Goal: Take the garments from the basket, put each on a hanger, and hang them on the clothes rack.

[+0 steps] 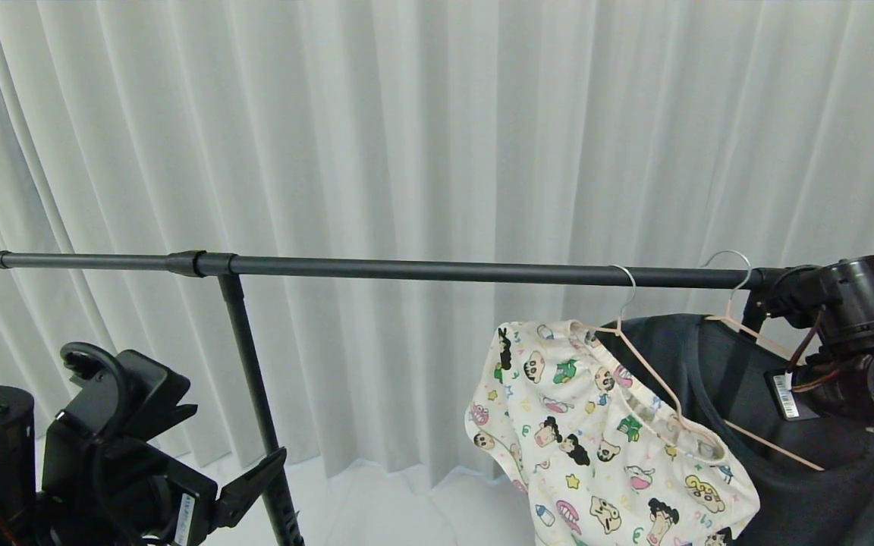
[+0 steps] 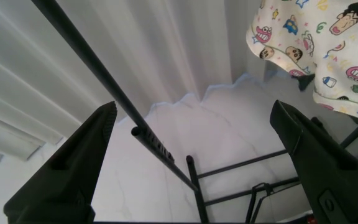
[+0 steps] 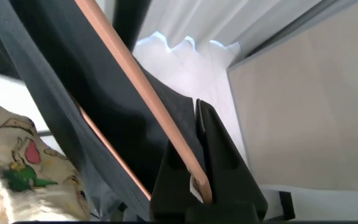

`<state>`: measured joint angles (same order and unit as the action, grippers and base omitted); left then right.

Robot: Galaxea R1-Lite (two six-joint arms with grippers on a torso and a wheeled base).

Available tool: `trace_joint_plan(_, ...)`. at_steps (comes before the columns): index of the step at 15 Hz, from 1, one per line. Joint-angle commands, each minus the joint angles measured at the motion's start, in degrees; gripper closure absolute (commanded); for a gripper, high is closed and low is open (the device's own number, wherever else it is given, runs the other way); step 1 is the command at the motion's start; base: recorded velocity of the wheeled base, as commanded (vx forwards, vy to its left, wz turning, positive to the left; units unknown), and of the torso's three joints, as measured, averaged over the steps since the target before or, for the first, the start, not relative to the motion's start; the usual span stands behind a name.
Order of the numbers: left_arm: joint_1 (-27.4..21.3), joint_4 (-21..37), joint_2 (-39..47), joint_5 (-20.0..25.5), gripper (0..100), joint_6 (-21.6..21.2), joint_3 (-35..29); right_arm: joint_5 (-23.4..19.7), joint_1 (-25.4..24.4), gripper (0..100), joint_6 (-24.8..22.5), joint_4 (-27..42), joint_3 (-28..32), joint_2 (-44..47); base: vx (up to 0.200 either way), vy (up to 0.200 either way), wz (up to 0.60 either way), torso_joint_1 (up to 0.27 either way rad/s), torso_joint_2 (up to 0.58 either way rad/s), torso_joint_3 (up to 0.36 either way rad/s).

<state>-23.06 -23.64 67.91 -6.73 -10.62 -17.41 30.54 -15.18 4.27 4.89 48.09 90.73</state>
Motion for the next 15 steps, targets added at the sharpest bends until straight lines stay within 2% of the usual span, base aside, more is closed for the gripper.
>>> trace_joint_plan(1,-0.4,-0.01,-0.15,-0.04,0,-0.02,0.01,0.05,-0.12,100,0.04,0.03,0.34,1.81,0.0,0.0,0.0,0.0,0.0,0.0)
trace_joint_plan(7,-0.49,-0.01,-0.24,-0.04,0,-0.02,0.09,0.05,-0.56,100,0.04,-0.85,0.34,2.34,0.0,0.0,0.0,0.0,0.0,0.0)
trace_joint_plan(9,-0.49,-0.01,-0.5,-0.04,0,-0.02,0.09,0.05,-0.91,100,1.53,-0.85,0.42,2.25,0.0,0.0,0.0,0.0,0.0,0.0)
trace_joint_plan(10,-0.4,-0.01,-0.59,-0.04,0,-0.02,0.09,0.05,-1.43,0,2.59,-0.85,0.51,1.9,0.0,0.0,0.0,0.0,0.0,0.0)
trace_joint_plan(12,1.0,-0.01,-0.68,-0.04,0,0.07,0.18,0.05,-3.46,0,4.79,-0.76,0.51,-0.38,0.0,0.0,0.0,0.0,0.0,0.0)
trace_joint_plan(15,5.31,-0.01,-0.59,-0.13,0,0.07,0.09,0.05,-4.42,0,5.05,-0.32,0.16,-7.77,0.0,0.0,0.0,0.0,0.0,0.0)
